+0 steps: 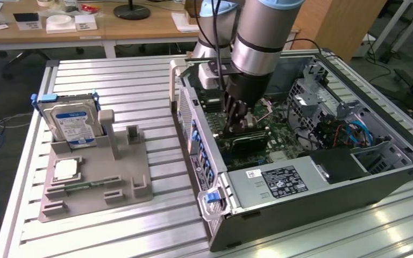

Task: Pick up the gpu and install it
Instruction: 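Press down on the gpu until it lock into place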

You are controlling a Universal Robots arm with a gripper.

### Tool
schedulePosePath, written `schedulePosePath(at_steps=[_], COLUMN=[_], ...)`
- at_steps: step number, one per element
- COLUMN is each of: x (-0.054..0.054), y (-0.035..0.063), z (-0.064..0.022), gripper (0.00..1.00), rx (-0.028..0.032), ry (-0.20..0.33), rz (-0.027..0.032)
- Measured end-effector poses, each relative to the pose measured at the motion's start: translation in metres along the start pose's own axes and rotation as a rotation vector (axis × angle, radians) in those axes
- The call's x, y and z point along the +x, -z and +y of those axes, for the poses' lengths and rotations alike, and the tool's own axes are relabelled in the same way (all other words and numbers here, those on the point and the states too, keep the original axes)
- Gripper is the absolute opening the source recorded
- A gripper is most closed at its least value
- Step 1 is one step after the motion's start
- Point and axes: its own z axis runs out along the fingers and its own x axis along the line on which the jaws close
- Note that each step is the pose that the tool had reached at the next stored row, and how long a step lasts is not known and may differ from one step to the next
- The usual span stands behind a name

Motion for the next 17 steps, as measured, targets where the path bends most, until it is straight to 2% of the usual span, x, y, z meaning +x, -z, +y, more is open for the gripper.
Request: schedulePosePath(at_steps=[1, 2, 3, 6, 7, 13, 17], x=[0.000, 0.000, 0.000, -0.001, -0.001, -0.001, -0.001], y=[0.0001, 0.0000, -0.0001, -0.0004, -0.0005, 0.0000, 0.0000], z=[-0.0022, -0.0026, -0.0026, -0.0027, -0.0029, -0.0149, -0.0158], gripper=[0.11, 0.11, 0.11, 0.11, 0.11, 0.11, 0.11], rx=[0.0000, 0.0027, 0.0125, 0.0506, 0.0574, 0.0579, 0.0578], ry=[0.002, 0.004, 0.006, 0.013, 0.016, 0.037, 0.038], rz=[0.0001, 0.0001, 0.0003, 0.0004, 0.0002, 0.0007, 0.0008])
